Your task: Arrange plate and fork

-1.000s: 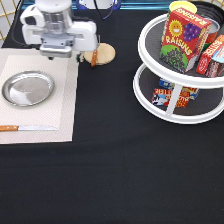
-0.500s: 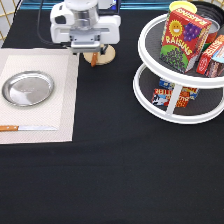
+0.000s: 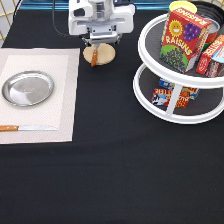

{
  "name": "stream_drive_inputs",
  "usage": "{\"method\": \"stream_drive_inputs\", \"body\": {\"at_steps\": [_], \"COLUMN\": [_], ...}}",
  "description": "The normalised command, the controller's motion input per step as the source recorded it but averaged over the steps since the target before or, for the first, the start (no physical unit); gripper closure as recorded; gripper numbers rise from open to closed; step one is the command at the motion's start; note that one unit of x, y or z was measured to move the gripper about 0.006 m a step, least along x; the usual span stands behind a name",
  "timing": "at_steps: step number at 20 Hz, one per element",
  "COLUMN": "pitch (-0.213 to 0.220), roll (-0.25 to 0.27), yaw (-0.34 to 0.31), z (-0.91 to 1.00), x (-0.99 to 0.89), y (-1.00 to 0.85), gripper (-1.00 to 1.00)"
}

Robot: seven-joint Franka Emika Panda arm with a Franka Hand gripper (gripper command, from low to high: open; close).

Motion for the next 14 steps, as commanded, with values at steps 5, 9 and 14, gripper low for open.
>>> {"method": "stream_drive_inputs", "body": {"at_steps": [5, 9, 14], "pitch": [0.012, 0.009, 0.010], "roll": [0.067, 0.007, 0.000], "yaw": [-0.131, -0.111, -0.013], "z": [-0.24, -0.40, -0.46], "x": [-0.30, -0.12, -0.19], "y": [-0.49, 0.01, 0.34], "gripper": [-1.00, -1.00, -1.00]}}
